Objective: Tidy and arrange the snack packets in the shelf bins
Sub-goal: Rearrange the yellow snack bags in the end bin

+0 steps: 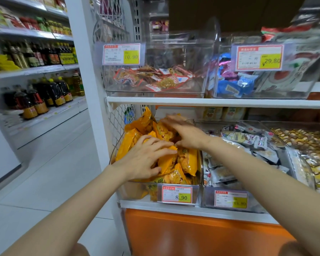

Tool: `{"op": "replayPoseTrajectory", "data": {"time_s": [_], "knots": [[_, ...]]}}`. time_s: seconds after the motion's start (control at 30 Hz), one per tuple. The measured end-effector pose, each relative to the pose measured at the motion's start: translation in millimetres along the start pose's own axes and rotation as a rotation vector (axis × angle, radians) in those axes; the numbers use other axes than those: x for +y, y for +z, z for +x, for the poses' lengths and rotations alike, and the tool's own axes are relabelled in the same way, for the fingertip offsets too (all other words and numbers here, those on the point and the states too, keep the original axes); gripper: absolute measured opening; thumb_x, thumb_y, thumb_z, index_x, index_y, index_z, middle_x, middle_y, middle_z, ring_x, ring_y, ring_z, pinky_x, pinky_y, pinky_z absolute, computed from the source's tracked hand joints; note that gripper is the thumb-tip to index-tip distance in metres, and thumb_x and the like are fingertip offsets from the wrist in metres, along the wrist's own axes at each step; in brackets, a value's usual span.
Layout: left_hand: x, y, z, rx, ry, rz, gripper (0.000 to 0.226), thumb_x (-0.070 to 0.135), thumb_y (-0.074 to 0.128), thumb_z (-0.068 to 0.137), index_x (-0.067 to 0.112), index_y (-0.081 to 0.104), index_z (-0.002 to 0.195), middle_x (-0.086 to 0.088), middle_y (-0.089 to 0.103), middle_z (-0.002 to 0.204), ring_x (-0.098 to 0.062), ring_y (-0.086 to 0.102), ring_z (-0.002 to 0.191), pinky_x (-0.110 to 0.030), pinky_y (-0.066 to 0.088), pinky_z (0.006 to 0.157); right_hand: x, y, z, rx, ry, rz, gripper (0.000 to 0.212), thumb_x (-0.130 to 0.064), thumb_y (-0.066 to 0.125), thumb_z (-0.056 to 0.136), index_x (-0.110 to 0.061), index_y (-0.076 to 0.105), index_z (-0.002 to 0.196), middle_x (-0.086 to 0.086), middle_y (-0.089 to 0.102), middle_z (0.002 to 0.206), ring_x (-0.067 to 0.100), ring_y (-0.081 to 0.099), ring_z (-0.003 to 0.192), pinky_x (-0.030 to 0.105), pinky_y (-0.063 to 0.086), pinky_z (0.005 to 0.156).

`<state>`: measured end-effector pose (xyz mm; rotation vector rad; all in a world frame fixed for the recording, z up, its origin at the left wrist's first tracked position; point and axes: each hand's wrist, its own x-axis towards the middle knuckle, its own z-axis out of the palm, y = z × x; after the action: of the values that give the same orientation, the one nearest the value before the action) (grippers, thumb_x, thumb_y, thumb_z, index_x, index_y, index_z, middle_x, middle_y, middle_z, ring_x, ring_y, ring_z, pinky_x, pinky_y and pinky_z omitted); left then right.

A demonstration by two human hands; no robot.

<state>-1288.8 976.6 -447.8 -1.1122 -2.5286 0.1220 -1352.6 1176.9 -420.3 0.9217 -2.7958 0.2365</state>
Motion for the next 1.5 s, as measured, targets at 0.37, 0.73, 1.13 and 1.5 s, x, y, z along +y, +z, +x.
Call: {"op": "replayPoseTrajectory", "data": {"time_s": [0.37, 0.73, 1.13, 1.5], "knots": [[2, -2, 2, 0.033, -0.089, -0.092, 0.072, 0.048, 0.059, 0.080, 0.035, 0.027, 0.144, 0.009, 0.046, 0.119, -0.012, 0.037, 0.112, -0.028, 0.012, 0.099, 11, -4, 5, 0.418, 0.131, -0.103, 0.070, -0.023, 0.071, 0.075, -0.013, 0.041, 0.137, 0.011, 0.047, 0.136, 0.029, 0.042, 0.127, 0.039, 0.030, 0.106], [3, 1, 13, 0.097, -0.102, -0.030, 0.052, 0.045, 0.076, 0.068, 0.026, 0.050, 0.109, 0.007, 0.049, 0.107, -0.016, 0.040, 0.103, -0.029, 0.020, 0.088, 16, -9, 5, 0.037, 0.034, 0.080, 0.066, -0.034, 0.067, 0.085, -0.030, 0.036, 0.143, 0.001, 0.040, 0.145, 0.021, 0.036, 0.131, 0.038, 0.029, 0.110], [19, -4, 35, 0.008, -0.132, 0.164, 0.044, 0.042, 0.074, 0.073, 0.021, 0.054, 0.105, 0.004, 0.055, 0.109, -0.018, 0.044, 0.102, -0.035, 0.029, 0.084, 14, -34, -43, 0.116, 0.081, 0.076, 0.049, -0.033, 0.065, 0.086, -0.027, 0.051, 0.133, 0.001, 0.053, 0.137, 0.022, 0.045, 0.127, 0.042, 0.040, 0.103], [38, -14, 32, -0.240, -0.006, -0.085, 0.039, 0.050, 0.060, 0.082, 0.035, 0.054, 0.117, 0.017, 0.054, 0.114, -0.006, 0.033, 0.096, -0.027, 0.013, 0.077, 4, -26, -89, 0.074, -0.024, -0.052, 0.043, -0.033, 0.063, 0.088, -0.027, 0.054, 0.129, -0.005, 0.055, 0.131, 0.015, 0.042, 0.124, 0.034, 0.023, 0.108]]}}
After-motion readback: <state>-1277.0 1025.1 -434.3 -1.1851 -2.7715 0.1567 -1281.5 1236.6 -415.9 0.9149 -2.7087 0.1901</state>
